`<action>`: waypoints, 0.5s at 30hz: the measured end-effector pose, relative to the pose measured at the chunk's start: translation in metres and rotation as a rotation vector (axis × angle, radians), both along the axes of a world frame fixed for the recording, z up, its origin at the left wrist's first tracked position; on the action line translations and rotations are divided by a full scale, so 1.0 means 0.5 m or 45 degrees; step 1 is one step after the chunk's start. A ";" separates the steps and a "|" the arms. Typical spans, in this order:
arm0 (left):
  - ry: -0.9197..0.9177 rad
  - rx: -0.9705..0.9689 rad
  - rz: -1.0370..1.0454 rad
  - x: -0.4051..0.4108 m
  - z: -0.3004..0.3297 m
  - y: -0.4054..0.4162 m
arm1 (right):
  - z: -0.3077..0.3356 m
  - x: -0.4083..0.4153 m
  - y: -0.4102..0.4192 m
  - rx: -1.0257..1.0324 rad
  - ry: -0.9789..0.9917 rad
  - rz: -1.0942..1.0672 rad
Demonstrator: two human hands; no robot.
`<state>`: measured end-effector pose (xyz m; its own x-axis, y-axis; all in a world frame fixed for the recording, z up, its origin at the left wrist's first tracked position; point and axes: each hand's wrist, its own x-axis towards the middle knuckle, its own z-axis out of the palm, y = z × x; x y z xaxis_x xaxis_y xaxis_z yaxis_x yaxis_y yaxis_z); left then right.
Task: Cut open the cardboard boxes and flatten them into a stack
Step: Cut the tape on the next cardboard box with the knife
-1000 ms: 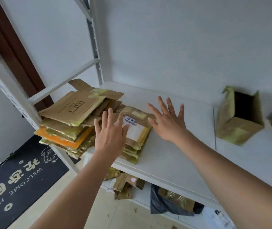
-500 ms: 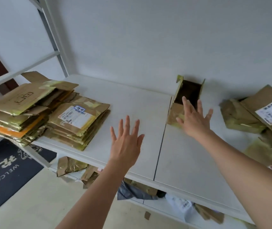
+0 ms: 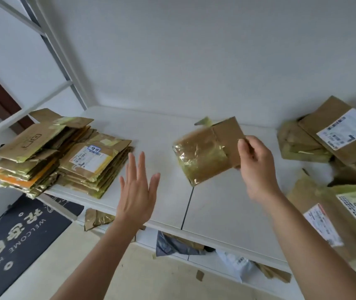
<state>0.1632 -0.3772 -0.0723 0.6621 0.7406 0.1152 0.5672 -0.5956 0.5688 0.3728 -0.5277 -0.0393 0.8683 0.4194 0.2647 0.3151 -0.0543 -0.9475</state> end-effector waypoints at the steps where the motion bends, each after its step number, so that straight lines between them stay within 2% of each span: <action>1: -0.095 -0.008 0.034 0.002 0.015 0.001 | 0.004 -0.012 -0.012 0.152 0.371 -0.005; 2: -0.160 -0.008 0.035 0.006 0.032 0.001 | -0.001 -0.026 -0.023 0.272 0.692 -0.002; 4: -0.184 -0.024 -0.034 0.018 0.061 -0.007 | -0.027 -0.054 -0.048 0.349 1.003 -0.023; 7: -0.072 -0.159 -0.175 0.048 0.069 -0.033 | -0.069 -0.090 -0.087 0.393 1.183 -0.092; 11: -0.040 -0.305 -0.338 0.101 0.041 -0.081 | -0.123 -0.127 -0.131 0.452 1.443 -0.149; 13: 0.007 -0.325 -0.369 0.137 0.029 -0.102 | -0.157 -0.127 -0.160 0.365 1.492 -0.205; 15: 0.076 -0.284 -0.381 0.173 0.018 -0.123 | -0.188 -0.118 -0.201 0.083 1.424 -0.264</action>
